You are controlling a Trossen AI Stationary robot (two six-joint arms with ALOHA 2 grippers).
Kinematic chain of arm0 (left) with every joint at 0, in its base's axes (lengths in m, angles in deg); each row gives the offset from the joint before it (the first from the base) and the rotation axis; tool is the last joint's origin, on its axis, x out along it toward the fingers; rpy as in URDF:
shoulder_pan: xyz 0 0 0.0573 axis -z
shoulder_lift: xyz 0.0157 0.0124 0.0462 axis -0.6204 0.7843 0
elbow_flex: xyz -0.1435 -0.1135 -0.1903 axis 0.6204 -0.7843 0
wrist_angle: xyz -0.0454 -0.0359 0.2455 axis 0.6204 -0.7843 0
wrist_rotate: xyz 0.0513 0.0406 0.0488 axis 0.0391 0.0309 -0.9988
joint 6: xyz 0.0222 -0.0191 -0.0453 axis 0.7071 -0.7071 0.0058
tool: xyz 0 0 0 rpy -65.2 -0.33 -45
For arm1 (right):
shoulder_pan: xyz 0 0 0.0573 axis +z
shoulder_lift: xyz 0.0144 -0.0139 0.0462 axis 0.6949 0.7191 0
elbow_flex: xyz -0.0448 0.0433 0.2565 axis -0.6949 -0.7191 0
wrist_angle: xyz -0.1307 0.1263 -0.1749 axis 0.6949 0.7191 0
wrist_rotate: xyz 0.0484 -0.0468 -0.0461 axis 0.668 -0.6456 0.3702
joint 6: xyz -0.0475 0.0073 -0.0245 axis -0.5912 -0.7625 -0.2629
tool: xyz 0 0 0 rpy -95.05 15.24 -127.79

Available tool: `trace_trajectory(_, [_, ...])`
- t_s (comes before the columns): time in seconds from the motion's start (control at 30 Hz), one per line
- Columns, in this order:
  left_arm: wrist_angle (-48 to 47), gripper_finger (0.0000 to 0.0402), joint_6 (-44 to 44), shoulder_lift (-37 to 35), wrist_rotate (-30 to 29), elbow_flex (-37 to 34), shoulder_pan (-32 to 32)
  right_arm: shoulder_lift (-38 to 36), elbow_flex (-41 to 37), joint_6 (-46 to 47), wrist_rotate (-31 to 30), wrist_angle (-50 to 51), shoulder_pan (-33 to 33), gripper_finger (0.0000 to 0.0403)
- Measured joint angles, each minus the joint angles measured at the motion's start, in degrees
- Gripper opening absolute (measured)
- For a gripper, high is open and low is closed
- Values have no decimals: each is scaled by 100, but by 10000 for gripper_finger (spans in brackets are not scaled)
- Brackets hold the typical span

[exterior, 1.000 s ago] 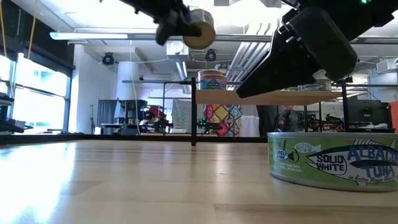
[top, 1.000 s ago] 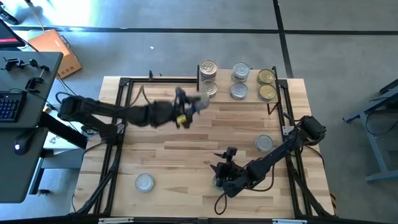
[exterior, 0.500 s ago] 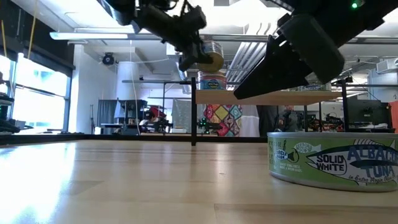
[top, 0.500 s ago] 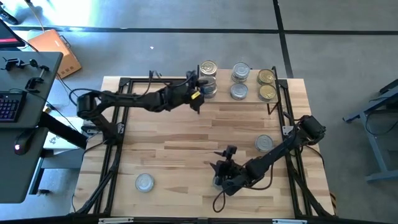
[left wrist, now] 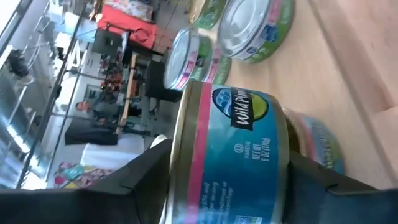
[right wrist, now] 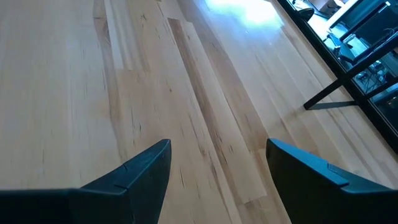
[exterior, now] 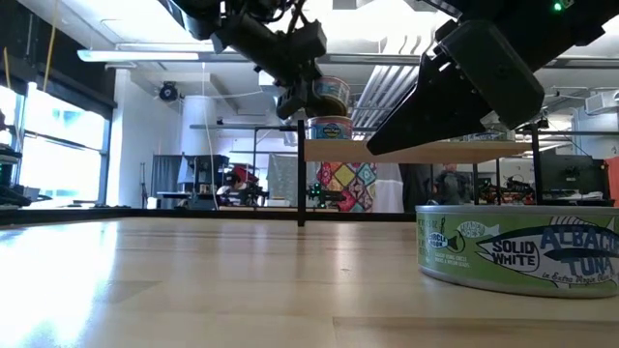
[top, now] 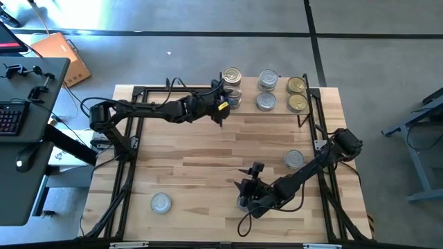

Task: Stack canned seafood by type on shelf
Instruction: Stack the blue tuna can on top of the other blue tuna can on the shelf

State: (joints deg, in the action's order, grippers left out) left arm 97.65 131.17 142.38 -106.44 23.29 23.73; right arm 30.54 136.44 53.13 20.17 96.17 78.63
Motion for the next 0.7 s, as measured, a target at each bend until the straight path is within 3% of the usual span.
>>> trace_trajectory(0.17, [-71,261,-73,0,340,0,-22,0,0,3,8,-1,0,255])
trace_trajectory(0.4, [-65,305,-201,0,361,0,-135,0,0,46,138,-2,0,255])
trace_trajectory(0.7, [-534,326,-587,0,486,282,-227,0,0,57,138,-2,0,255])
